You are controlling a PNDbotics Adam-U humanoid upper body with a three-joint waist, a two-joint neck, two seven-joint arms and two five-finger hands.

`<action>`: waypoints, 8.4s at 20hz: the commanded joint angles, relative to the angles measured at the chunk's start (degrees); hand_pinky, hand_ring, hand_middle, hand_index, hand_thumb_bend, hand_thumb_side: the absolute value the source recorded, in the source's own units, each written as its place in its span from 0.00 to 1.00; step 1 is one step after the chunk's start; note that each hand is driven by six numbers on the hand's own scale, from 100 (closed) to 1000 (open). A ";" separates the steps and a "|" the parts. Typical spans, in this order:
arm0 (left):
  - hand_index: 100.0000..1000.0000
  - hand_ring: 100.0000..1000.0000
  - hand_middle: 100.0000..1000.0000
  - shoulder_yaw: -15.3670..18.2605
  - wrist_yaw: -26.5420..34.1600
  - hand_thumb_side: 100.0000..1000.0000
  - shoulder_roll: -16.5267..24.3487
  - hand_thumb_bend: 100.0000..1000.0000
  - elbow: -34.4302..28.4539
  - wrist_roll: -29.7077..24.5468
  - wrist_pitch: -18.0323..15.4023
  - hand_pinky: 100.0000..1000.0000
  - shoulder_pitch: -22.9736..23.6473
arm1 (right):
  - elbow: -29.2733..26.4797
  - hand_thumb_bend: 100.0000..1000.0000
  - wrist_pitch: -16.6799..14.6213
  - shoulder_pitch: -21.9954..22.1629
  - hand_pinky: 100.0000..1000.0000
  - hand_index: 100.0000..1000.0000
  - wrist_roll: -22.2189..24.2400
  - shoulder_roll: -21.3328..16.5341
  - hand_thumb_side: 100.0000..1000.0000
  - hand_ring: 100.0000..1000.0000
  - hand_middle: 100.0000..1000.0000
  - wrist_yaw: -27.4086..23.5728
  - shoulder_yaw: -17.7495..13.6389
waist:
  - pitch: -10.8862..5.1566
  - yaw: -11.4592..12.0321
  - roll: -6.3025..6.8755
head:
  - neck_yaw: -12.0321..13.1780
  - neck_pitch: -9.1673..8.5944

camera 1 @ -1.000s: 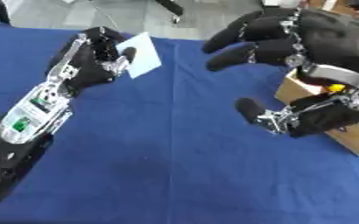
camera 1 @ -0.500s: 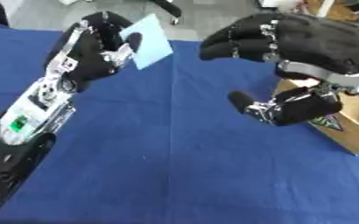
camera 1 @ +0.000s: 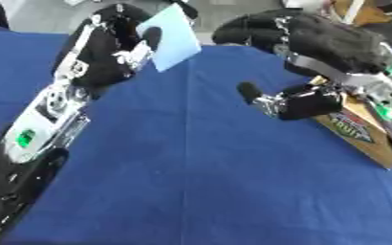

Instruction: Pick up the objects with one hand, pass them to the other hand, and then place them into the box on the other side of the table.

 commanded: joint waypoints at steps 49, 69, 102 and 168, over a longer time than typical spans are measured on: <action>0.30 0.30 0.26 -0.13 4.48 0.00 -7.72 0.08 -2.53 -2.77 -2.65 0.44 -1.76 | 15.49 0.00 -0.44 2.18 0.87 0.78 -32.03 14.04 0.00 0.77 0.85 -4.80 -2.26 | 0.02 2.49 1.15 | -4.82 -1.85; 0.31 0.30 0.26 -0.10 4.56 0.00 -8.58 0.08 -1.88 -2.33 -3.48 0.45 -1.38 | 18.55 0.00 0.94 3.03 0.88 0.72 -43.80 16.15 0.16 0.76 0.82 -10.56 0.02 | 0.23 2.76 1.04 | -5.53 -2.30; 0.30 0.30 0.26 3.35 -0.09 0.00 -3.03 0.12 -0.28 0.50 -3.34 0.43 -0.75 | 10.57 0.00 -2.17 7.90 0.92 1.00 -26.22 7.54 0.10 0.86 1.00 2.34 -4.40 | -0.07 2.10 1.13 | -4.15 -2.28; 0.30 0.31 0.28 -0.63 3.89 0.00 -7.07 0.12 1.46 -3.57 -2.66 0.43 -2.38 | 7.12 0.09 -9.04 3.52 0.91 1.00 -22.89 9.59 0.00 0.86 0.95 5.98 -2.22 | -0.46 2.77 1.13 | -3.09 -1.23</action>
